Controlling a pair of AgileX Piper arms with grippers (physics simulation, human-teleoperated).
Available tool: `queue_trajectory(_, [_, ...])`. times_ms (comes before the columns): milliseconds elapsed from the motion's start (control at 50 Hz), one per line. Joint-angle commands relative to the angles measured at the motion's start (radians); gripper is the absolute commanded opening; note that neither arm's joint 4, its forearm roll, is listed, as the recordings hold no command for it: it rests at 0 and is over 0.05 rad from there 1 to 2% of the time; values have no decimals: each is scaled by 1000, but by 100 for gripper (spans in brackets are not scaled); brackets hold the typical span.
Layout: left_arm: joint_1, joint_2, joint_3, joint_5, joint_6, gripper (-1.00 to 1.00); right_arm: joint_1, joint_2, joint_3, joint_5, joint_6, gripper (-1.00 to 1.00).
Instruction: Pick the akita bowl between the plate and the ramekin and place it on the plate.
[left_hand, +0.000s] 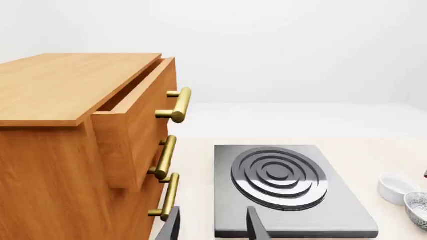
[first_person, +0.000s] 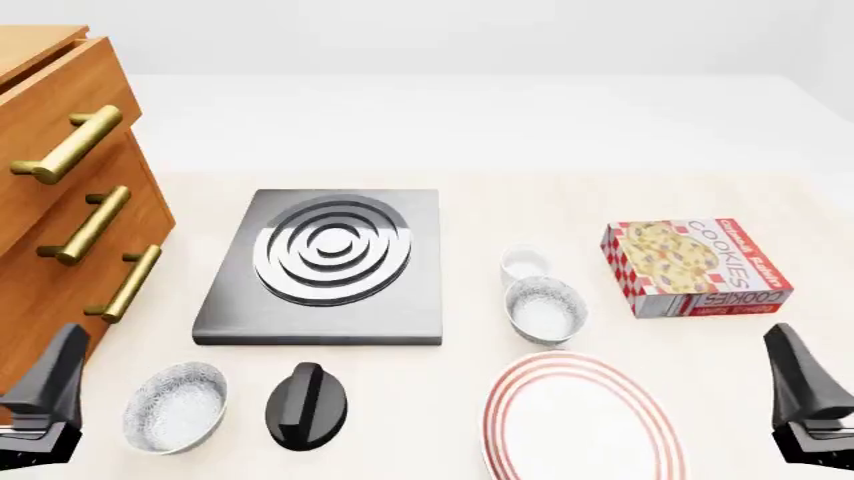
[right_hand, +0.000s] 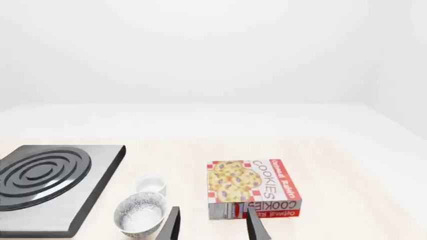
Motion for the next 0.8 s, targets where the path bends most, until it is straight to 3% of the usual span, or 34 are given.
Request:
queue_trajectory(20, [0, 0, 0, 0, 0, 100, 4, 1, -3, 10, 3, 100])
queue_trajectory(200, [0, 0, 0, 0, 0, 100, 55, 0, -7, 27, 11, 100])
queue_trajectory(400, [0, 0, 0, 0, 0, 100, 89, -1, -61, 61, -75, 100])
queue_trajectory(440, [0, 0, 0, 0, 0, 100, 101, 2, -123, 144, -17, 100])
queue_trajectory(620, [0, 0, 0, 0, 0, 100, 181, 52, -331, 261, -80, 100])
queue_trajectory(740, [0, 0, 0, 0, 0, 100, 159, 167, -469, 288, -90, 100])
queue_trajectory(780, [0, 0, 0, 0, 0, 100, 168, 203, -514, 306, -55, 100])
queue_trajectory(800, [0, 0, 0, 0, 0, 100, 160, 233, -551, 321, -65, 100])
